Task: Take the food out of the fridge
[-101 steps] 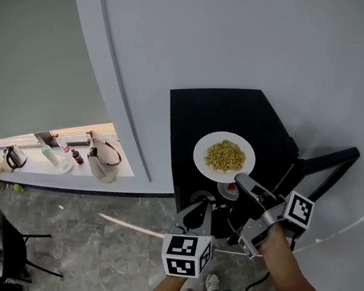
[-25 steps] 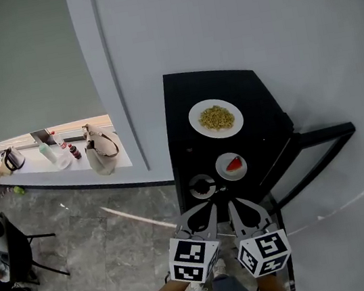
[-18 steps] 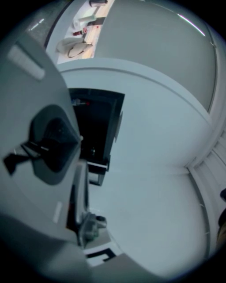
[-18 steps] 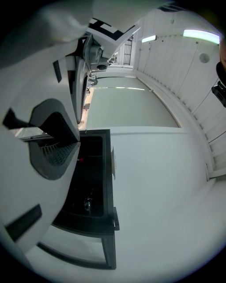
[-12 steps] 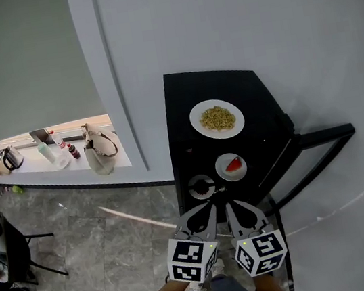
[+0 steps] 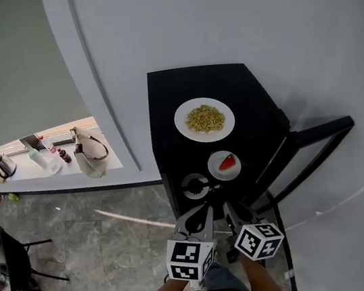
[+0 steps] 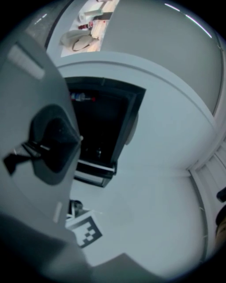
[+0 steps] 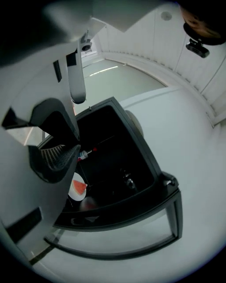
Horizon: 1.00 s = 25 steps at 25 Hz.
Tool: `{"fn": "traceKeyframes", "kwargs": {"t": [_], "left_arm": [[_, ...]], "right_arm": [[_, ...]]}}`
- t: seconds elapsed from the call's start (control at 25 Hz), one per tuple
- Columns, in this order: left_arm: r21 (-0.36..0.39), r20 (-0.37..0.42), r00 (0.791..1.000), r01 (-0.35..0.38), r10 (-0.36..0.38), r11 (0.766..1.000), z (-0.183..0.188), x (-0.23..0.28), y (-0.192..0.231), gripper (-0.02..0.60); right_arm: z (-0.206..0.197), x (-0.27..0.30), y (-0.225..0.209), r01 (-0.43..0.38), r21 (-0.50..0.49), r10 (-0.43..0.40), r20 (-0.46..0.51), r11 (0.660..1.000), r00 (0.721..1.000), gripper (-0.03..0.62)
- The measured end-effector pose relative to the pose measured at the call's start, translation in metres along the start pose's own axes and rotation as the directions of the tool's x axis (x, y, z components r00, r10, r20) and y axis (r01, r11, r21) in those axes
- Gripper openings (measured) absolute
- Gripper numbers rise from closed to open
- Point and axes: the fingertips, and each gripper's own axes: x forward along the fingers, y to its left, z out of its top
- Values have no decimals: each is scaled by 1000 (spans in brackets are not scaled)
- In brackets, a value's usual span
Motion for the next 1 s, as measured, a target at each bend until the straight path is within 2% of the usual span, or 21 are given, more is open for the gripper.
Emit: {"fn": "traceKeyframes", "kwargs": {"t": [0.24, 0.44, 0.6, 0.68, 1.0], "left_arm": [[1, -31, 999, 29, -29, 1000, -14, 39, 4, -3], [-5, -77, 997, 29, -29, 1000, -28, 76, 17, -4], [-16, -113, 993, 18, -20, 1000, -40, 101, 27, -3], [-12, -131, 991, 17, -18, 1000, -46, 112, 32, -3], [-11, -164, 986, 26, -27, 1000, -61, 141, 44, -3]], "right_arm": [[-10, 29, -65, 61, 190, -68, 32, 980, 997, 3], [-23, 57, -118, 110, 331, -132, 45, 937, 990, 3], [-35, 80, -153, 119, 433, -157, 53, 894, 986, 13], [-41, 93, -164, 124, 459, -160, 41, 880, 986, 63], [-57, 131, -208, 199, 468, -225, 0, 861, 974, 106]]}}
